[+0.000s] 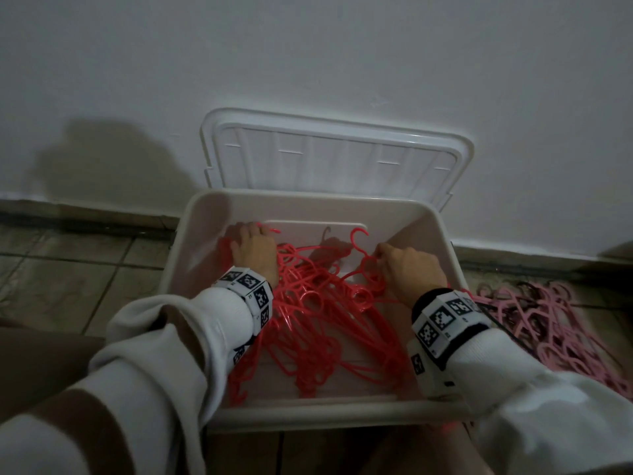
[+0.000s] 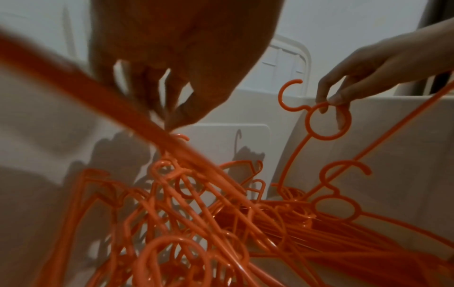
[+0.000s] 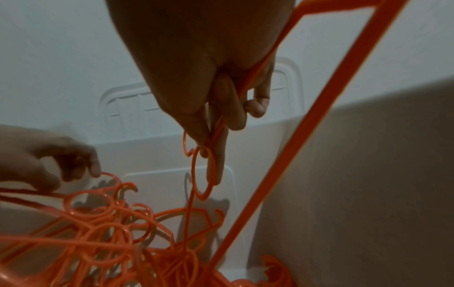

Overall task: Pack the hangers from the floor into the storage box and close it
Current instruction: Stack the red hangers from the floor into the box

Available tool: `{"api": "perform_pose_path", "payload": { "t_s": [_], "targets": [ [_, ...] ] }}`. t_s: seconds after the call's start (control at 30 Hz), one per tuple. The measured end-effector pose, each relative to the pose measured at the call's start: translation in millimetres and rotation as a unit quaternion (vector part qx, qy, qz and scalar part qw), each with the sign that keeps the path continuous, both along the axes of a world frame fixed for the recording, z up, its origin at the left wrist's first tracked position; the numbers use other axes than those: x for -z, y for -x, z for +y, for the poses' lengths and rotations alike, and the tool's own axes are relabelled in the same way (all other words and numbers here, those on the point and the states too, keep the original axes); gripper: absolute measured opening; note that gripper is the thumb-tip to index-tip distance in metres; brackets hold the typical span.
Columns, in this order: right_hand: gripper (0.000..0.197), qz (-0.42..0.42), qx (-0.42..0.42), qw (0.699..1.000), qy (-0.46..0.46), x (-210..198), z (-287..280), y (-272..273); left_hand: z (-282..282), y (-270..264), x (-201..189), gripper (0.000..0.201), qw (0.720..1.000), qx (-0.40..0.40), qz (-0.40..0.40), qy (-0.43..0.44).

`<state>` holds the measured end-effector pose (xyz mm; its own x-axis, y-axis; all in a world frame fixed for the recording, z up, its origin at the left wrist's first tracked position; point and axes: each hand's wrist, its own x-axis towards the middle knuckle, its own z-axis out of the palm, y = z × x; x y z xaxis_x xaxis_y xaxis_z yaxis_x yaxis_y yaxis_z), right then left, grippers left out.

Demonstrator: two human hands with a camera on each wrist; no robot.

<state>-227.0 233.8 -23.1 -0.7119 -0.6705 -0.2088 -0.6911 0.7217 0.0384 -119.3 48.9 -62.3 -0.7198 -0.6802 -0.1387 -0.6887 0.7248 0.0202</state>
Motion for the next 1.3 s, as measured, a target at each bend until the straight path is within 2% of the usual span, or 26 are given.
{"api": "perform_pose_path", "payload": {
  "t_s": [0.1, 0.13, 0.2, 0.27, 0.37, 0.47, 0.6, 0.73, 0.8, 0.97, 1.07, 1.17, 1.3],
  "targets": [
    [0.029, 0.006, 0.005, 1.0, 0.004, -4.3, 3.3, 2.1, 7.5, 7.9, -5.5, 0.045, 0.987, 0.155, 0.031, 0.014],
    [0.029, 0.005, 0.006, 1.0, 0.006, -5.1, 4.2, 2.5, 14.8, 11.7, -6.5, 0.038, 0.98, 0.196, 0.042, -0.012],
    [0.028, 0.005, 0.004, 1.0, 0.009, -7.2, 5.2, 2.6, 32.3, 18.3, -2.8, 0.031, 0.969, 0.228, 0.025, -0.095],
    [0.029, 0.003, 0.003, 1.0, 0.016, -9.8, 6.2, 2.3, 47.0, 24.1, 8.9, 0.04, 0.963, 0.201, -0.037, -0.173],
    [0.027, -0.003, 0.008, 1.0, 0.028, -14.2, 9.9, 2.5, 61.0, 28.0, 20.5, 0.054, 0.955, 0.154, -0.127, -0.219],
    [0.027, -0.01, 0.026, 0.999, 0.031, -18.0, 16.4, 5.2, 71.7, 28.0, 25.4, 0.048, 0.938, 0.155, -0.184, -0.25],
    [0.026, -0.03, 0.042, 0.998, 0.038, -18.6, 21.3, 9.2, 73.7, 28.2, 34.3, 0.04, 0.938, 0.186, -0.183, -0.23],
    [0.027, -0.023, 0.038, 0.999, 0.027, -17.2, 19.6, 9.2, 69.3, 25.6, 41.3, 0.042, 0.945, 0.186, -0.184, -0.194],
    [0.026, -0.022, 0.038, 0.999, 0.022, -17.1, 18.8, 8.9, 66.3, 24.2, 44.6, 0.036, 0.947, 0.183, -0.175, -0.196],
    [0.024, -0.051, 0.0, 0.998, 0.033, -16.6, 11.5, 4.6, 58.1, 22.7, 46.3, 0.025, 0.956, 0.172, -0.141, -0.193],
    [0.021, -0.087, -0.021, 0.994, 0.066, -18.0, 4.0, -1.7, 55.2, 20.2, 45.5, 0.029, 0.955, 0.182, -0.133, -0.195],
    [0.019, -0.078, -0.06, 0.994, 0.049, -14.4, -4.4, -7.7, 54.8, 19.0, 44.5, 0.033, 0.953, 0.189, -0.131, -0.2],
    [0.038, -0.042, -0.029, 0.999, 0.017, -12.9, -8.6, -8.8, 53.8, 17.9, 43.3, 0.034, 0.952, 0.187, -0.132, -0.203]
  ]
}}
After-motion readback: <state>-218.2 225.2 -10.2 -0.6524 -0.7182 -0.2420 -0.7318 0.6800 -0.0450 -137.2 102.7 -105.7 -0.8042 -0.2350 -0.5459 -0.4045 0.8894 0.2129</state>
